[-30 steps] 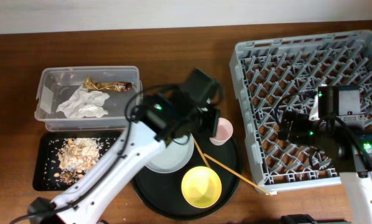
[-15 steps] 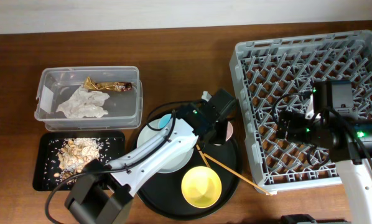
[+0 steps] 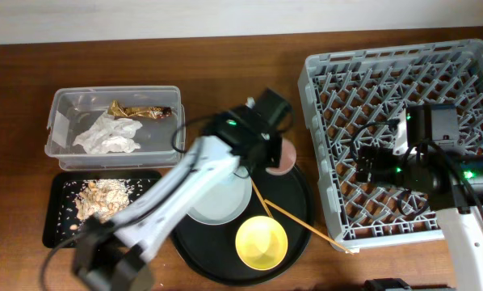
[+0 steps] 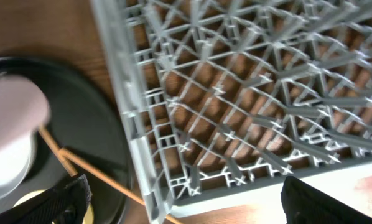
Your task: Sort waste into correct bins and load items into the dishwasher rack
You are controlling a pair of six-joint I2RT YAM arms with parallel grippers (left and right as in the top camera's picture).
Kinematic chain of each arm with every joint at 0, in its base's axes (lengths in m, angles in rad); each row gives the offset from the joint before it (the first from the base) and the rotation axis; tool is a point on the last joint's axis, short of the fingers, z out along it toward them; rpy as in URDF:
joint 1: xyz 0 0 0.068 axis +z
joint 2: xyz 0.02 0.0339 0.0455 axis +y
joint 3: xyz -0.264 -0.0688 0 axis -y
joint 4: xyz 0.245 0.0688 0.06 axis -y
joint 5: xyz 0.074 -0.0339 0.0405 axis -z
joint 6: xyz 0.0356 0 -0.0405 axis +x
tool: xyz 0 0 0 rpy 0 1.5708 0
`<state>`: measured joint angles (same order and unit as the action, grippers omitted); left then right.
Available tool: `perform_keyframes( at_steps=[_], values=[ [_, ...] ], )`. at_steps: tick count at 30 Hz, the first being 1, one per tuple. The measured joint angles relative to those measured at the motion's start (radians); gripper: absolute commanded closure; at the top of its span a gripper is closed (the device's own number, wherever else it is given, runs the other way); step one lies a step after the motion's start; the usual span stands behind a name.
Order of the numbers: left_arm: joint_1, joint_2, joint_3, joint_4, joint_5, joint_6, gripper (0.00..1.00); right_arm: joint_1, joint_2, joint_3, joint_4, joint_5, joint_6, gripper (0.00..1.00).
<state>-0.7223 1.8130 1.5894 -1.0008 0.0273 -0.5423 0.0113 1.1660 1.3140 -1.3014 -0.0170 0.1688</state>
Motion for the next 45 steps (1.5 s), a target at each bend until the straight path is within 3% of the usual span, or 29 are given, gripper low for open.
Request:
perform_keyframes(
  at_steps=[2, 4, 6, 8, 10, 12, 15, 21, 26, 34, 38, 45],
  values=[
    [0.120, -0.147, 0.095, -0.059, 0.262, 0.121, 1.00, -0.003, -0.003, 0.056, 0.008, -0.196, -0.145, 0.01],
    [0.440, -0.267, 0.120, -0.116, 0.688, 0.306, 1.00, -0.004, -0.011, 0.103, 0.007, -0.541, -0.356, 0.01],
    [0.623, -0.297, 0.126, -0.183, 1.020, 0.463, 1.00, -0.004, -0.013, 0.108, 0.008, -0.840, -0.519, 0.01],
    [0.702, -0.298, 0.126, -0.227, 1.204, 0.567, 1.00, -0.004, -0.013, 0.109, 0.019, -1.043, -0.616, 0.01],
    [0.698, -0.298, 0.126, -0.240, 1.337, 0.667, 1.00, -0.004, -0.013, 0.109, 0.066, -1.177, -0.655, 0.01],
    [0.653, -0.298, 0.126, -0.241, 1.367, 0.718, 1.00, -0.004, -0.003, 0.110, 0.106, -1.311, -0.673, 0.01],
    [0.528, -0.298, 0.125, -0.214, 1.361, 0.751, 1.00, -0.004, 0.032, 0.110, 0.109, -1.328, -0.675, 0.01],
    [0.404, -0.298, 0.125, -0.181, 1.304, 0.763, 1.00, -0.003, 0.066, 0.110, 0.101, -1.390, -0.678, 0.00],
    [0.405, -0.300, 0.125, -0.168, 1.329, 0.768, 1.00, 0.075, 0.068, 0.109, 0.146, -1.418, -0.696, 0.01],
    [0.430, -0.306, 0.125, -0.170, 1.349, 0.762, 1.00, 0.085, 0.072, 0.109, 0.128, -1.405, -0.693, 0.01],
    [0.483, -0.300, 0.125, -0.194, 1.268, 0.755, 1.00, 0.111, 0.073, 0.109, 0.145, -1.397, -0.691, 0.01],
    [0.482, -0.300, 0.125, -0.211, 1.274, 0.755, 1.00, 0.113, 0.074, 0.109, 0.226, -1.331, -0.689, 0.01]
  ],
)
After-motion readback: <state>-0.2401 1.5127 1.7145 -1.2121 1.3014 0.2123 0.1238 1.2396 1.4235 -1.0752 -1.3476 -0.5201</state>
